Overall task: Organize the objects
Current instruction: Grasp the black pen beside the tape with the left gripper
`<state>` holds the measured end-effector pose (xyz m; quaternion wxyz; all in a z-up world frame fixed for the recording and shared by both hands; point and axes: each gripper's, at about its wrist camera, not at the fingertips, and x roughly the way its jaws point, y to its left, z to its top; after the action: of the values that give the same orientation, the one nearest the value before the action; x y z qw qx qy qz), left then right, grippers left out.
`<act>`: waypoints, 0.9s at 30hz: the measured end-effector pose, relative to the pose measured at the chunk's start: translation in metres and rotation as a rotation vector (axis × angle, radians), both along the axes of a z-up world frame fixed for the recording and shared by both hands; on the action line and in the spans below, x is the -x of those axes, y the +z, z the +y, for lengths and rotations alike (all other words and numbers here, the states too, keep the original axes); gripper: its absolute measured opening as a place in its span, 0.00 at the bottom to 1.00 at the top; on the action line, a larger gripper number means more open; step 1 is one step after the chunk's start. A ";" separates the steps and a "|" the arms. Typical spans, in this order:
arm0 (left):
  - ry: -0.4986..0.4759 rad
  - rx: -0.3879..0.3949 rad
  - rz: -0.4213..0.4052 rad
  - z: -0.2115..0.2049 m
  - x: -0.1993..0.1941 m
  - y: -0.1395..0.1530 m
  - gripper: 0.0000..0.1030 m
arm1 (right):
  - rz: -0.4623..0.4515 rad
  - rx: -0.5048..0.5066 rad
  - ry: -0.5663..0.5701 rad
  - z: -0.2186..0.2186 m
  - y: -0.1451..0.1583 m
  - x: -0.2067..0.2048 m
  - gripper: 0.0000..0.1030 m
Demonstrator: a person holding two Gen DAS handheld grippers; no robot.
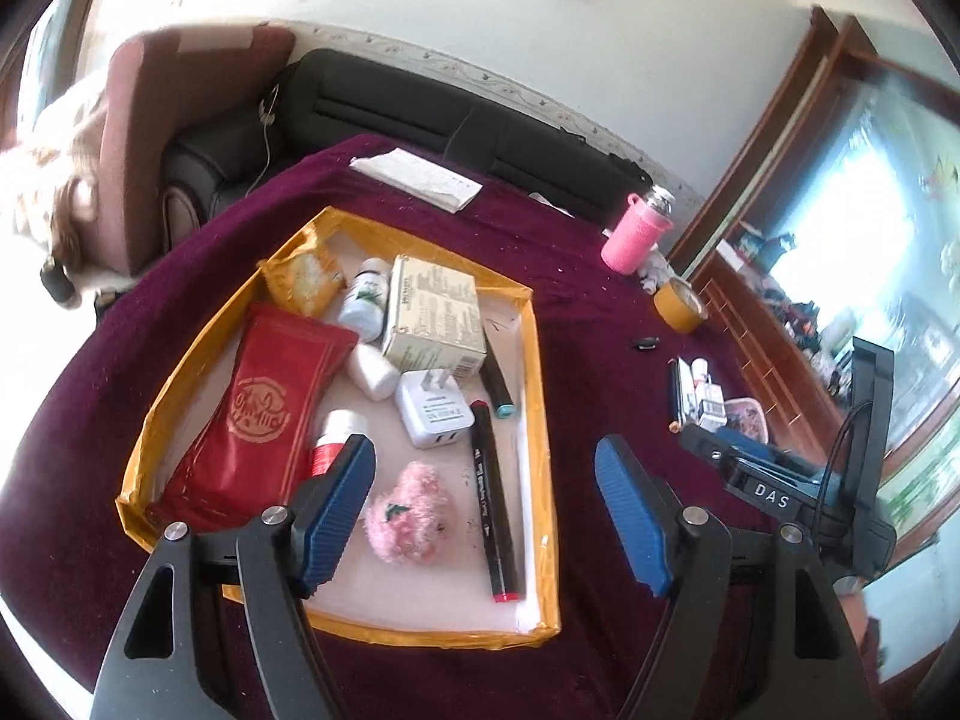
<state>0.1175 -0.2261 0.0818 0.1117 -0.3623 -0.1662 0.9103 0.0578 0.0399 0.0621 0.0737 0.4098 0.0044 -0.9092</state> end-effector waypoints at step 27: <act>-0.289 0.402 -0.206 0.229 0.071 -0.048 0.68 | -0.044 0.132 -0.384 0.219 -0.022 -0.009 0.60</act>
<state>0.0466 0.0031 0.0335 0.1490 -0.4881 0.0608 0.8578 0.0672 0.2590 0.0403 -0.0740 0.4171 -0.1352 -0.8957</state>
